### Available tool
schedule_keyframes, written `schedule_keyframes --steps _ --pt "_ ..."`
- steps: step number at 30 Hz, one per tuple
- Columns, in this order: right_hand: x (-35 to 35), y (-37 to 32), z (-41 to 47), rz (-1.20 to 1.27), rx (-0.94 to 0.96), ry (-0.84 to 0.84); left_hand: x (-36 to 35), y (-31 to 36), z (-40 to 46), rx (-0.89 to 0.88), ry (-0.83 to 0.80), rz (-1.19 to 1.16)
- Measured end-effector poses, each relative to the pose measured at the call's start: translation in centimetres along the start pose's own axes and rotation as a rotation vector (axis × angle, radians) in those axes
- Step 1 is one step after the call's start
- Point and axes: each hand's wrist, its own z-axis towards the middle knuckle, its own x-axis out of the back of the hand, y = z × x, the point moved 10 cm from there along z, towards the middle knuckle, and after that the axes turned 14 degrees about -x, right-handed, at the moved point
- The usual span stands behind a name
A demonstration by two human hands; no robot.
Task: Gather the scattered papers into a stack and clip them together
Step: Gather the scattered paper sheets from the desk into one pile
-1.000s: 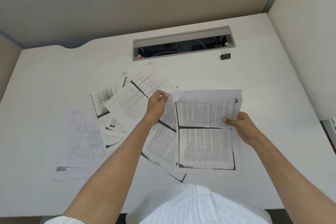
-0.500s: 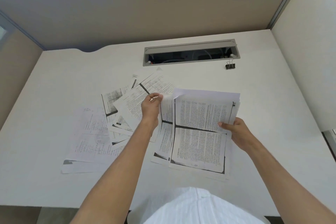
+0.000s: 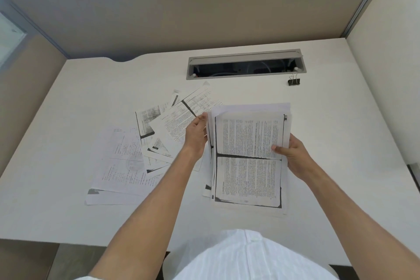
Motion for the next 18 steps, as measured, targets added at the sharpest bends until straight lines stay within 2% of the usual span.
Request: schedule_keyframes --steps 6,10,13,18 --pt "0.2 0.8 0.1 -0.016 -0.051 -0.021 0.5 -2.0 -1.7 0.033 -0.128 0.093" --pt "0.3 1.2 -0.2 -0.054 -0.063 -0.009 -1.4 -3.7 -3.4 0.072 -0.21 0.01" --pt "1.3 1.9 -0.3 -0.059 -0.074 0.059 -2.1 -4.8 -4.0 0.09 -0.216 0.018" --pt "4.3 2.4 -0.7 -0.04 -0.075 0.153 0.0 -4.1 -2.1 0.019 -0.125 0.27"
